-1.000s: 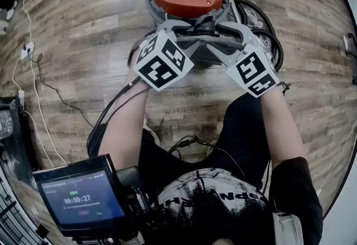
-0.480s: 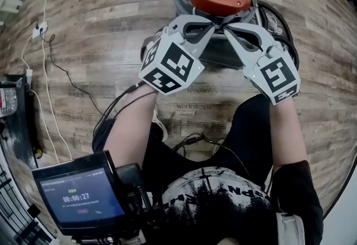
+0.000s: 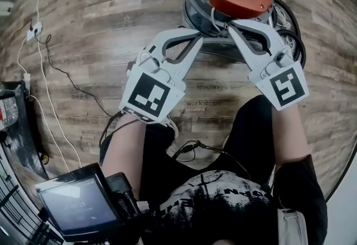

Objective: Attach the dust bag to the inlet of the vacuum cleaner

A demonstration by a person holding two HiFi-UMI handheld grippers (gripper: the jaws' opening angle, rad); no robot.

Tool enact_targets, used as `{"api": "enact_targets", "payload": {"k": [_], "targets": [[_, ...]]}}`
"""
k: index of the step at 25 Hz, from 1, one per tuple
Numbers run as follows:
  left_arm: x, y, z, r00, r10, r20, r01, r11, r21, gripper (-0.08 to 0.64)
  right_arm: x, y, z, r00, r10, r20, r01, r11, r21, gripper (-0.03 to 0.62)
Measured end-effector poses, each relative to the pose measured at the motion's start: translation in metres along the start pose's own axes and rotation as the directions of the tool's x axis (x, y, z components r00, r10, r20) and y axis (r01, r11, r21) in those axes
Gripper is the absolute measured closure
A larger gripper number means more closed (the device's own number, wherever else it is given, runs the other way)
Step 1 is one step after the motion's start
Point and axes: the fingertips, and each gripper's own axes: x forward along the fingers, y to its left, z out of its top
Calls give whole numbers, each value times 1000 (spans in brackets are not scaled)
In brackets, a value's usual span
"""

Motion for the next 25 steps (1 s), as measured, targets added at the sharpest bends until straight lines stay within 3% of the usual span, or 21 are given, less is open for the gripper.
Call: {"api": "enact_targets", "payload": {"k": [2, 6, 13, 17, 20, 25], "targets": [[-20, 8, 16, 999, 2, 35, -1, 1000, -26, 555, 2, -3, 19, 1000, -1, -18, 1, 999, 32, 588], [-58, 32, 67, 997, 15, 78, -2, 988, -154, 555, -11, -14, 88, 999, 27, -44, -22, 992, 128, 588], [-142, 75, 188, 998, -22, 65, 41, 945, -325, 555, -19, -23, 247, 988, 153, -32, -142, 965, 222, 588], [-195, 101, 282, 994, -45, 101, 77, 935, -347, 555, -14, -41, 361, 986, 164, 3, -160, 957, 240, 588], [-222, 126, 339, 989, -36, 142, 82, 941, -327, 555, -12, -69, 434, 991, 125, 37, -130, 965, 228, 588], [-259, 152, 405, 982, -21, 190, 83, 943, -323, 555, -16, -82, 517, 987, 116, 110, -132, 979, 155, 588]]}}
